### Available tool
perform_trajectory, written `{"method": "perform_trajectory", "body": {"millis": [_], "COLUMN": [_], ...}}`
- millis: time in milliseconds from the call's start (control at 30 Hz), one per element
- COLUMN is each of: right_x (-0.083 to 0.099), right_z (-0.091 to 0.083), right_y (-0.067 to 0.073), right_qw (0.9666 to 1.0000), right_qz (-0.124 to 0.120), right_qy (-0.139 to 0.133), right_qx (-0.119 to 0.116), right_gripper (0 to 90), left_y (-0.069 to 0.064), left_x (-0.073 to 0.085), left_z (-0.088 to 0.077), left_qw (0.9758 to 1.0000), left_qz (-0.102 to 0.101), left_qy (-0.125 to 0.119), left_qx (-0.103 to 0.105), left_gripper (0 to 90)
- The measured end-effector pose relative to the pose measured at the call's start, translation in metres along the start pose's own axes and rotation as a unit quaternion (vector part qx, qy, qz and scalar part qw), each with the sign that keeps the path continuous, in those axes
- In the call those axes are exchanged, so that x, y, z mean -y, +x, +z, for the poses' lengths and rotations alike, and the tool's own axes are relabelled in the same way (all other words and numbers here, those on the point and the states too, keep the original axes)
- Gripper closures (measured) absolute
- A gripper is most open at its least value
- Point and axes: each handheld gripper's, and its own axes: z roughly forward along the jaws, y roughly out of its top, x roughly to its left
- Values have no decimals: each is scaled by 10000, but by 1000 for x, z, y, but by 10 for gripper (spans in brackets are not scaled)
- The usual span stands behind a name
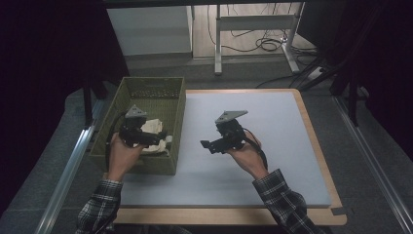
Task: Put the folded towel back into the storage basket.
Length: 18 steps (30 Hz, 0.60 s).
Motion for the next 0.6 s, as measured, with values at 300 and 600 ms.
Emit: {"method": "perform_trajectory", "body": {"millis": [300,600], "right_x": [30,51], "right_z": [-20,-44], "right_y": [-16,-22], "right_qw": [9998,9994], "right_qz": [123,133], "right_qy": [108,118], "right_qx": [121,280], "right_gripper": [98,98], "left_y": [-28,-57], "left_x": [11,9], "left_z": [4,11], "left_qw": [9998,9991], "left_qz": [70,229], "left_qy": [-132,-232], "left_qx": [143,287], "left_gripper": [14,10]}}
